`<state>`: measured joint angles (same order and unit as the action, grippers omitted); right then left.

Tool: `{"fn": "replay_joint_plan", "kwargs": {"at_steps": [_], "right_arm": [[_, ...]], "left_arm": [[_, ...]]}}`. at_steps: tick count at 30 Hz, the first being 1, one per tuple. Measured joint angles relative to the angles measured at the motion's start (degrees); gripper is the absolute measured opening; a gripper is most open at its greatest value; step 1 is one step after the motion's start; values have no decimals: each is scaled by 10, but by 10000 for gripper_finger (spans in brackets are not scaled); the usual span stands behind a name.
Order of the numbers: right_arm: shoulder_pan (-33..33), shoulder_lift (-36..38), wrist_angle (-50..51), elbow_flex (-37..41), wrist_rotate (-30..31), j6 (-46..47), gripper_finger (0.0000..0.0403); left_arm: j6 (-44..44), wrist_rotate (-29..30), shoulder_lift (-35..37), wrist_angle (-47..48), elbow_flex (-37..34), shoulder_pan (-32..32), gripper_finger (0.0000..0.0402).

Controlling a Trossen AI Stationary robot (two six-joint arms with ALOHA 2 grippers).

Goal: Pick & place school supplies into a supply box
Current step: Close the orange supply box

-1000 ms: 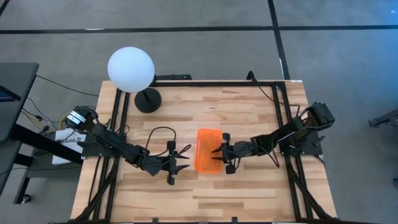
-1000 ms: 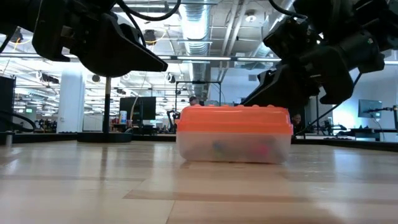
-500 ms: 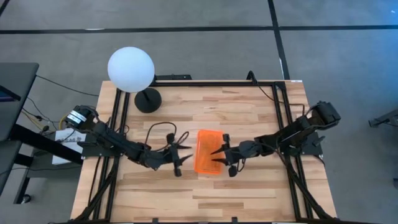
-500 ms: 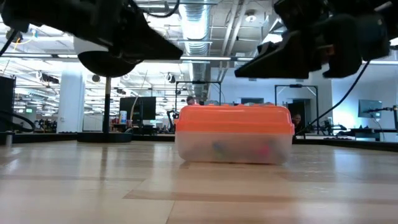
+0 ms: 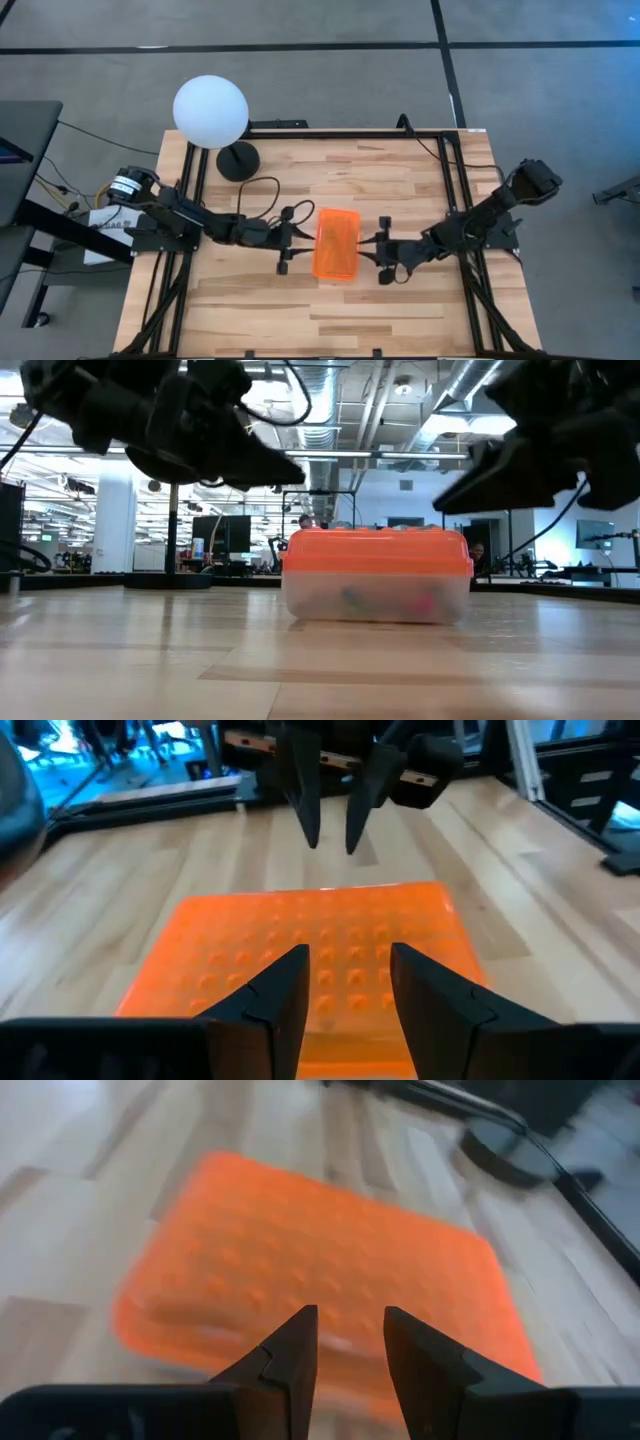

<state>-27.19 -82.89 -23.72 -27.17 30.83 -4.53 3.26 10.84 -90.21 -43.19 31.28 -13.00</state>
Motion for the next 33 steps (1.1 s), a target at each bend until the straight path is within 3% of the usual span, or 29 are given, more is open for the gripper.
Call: {"fn": "replay_joint_plan", "kwargs": {"at_steps": [7,12,24,33], "right_arm": [[1,34,-101,101,54,54,113],[49,16,-132,124,66,67,113],[136,-50,-194,123,-24,56,113],[162,-75,-224,123,-41,54,113]], "left_arm": [[-23,1,0,-13,-51,43,137],[-45,0,0,-11,-62,46,137],[-80,1,-51,-19,-62,16,137],[-85,4,-111,-91,-62,16,137]]}}
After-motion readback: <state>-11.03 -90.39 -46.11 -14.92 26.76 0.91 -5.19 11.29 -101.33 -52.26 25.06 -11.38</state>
